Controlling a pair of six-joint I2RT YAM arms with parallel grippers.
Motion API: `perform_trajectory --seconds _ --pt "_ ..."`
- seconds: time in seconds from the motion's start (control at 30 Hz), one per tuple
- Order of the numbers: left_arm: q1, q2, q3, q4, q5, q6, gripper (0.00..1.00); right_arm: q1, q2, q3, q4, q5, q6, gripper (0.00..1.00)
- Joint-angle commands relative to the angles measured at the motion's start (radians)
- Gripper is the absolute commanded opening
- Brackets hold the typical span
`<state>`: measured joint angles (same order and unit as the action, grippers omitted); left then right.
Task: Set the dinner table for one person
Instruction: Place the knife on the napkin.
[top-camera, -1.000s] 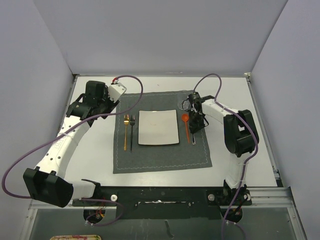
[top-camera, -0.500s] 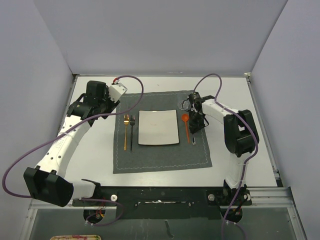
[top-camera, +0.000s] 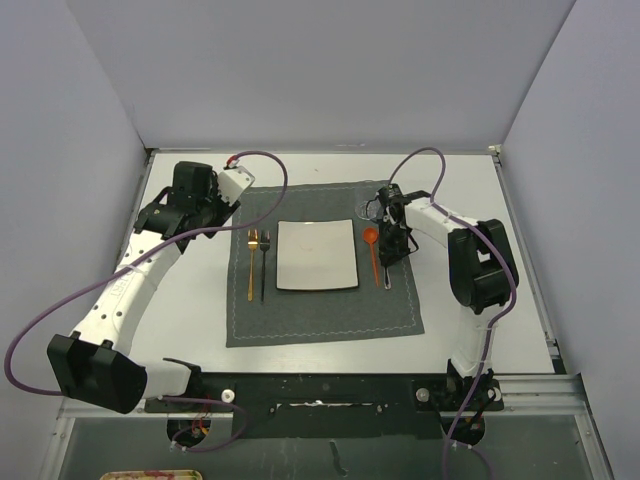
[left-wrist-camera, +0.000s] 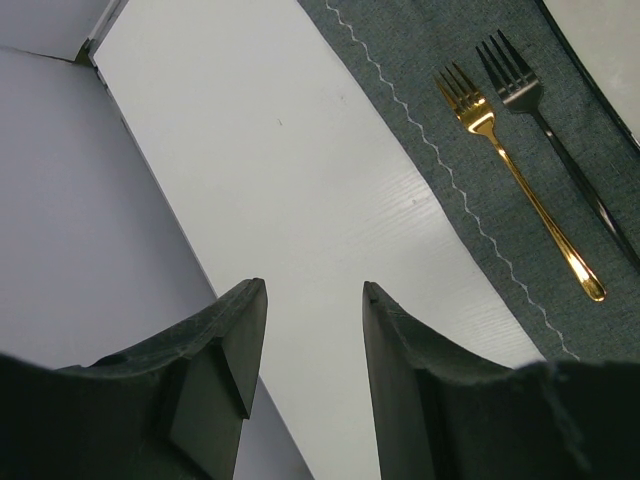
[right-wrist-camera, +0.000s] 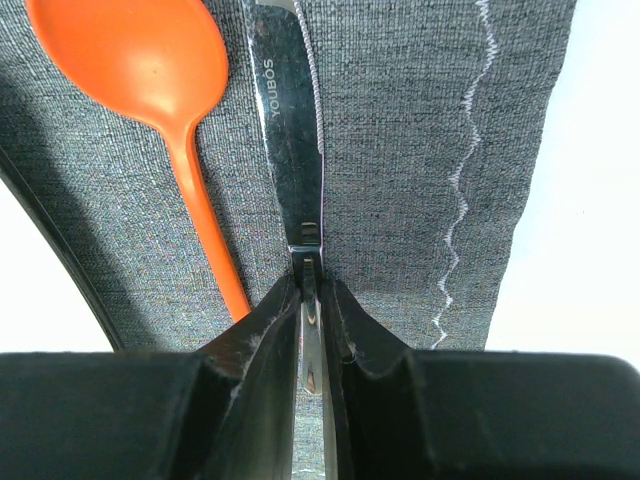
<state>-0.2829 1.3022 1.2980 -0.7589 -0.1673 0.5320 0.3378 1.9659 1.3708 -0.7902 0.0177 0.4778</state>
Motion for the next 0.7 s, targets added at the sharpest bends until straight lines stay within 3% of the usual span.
perform_trajectory --seconds 0.0,0.57,0.67 --pt "-0.008 0.005 0.001 0.030 -0.001 -0.014 0.42 -0.009 -0.006 0.028 0.004 -0.005 0.013 0.00" --pt "-0.008 0.006 0.004 0.030 -0.001 -0.014 0.42 -0.010 -0.013 0.036 0.005 -0.025 0.001 0.01" --pt "-0.008 0.006 0.006 0.028 -0.001 -0.014 0.42 -0.010 -0.014 0.037 0.006 -0.030 -0.002 0.08"
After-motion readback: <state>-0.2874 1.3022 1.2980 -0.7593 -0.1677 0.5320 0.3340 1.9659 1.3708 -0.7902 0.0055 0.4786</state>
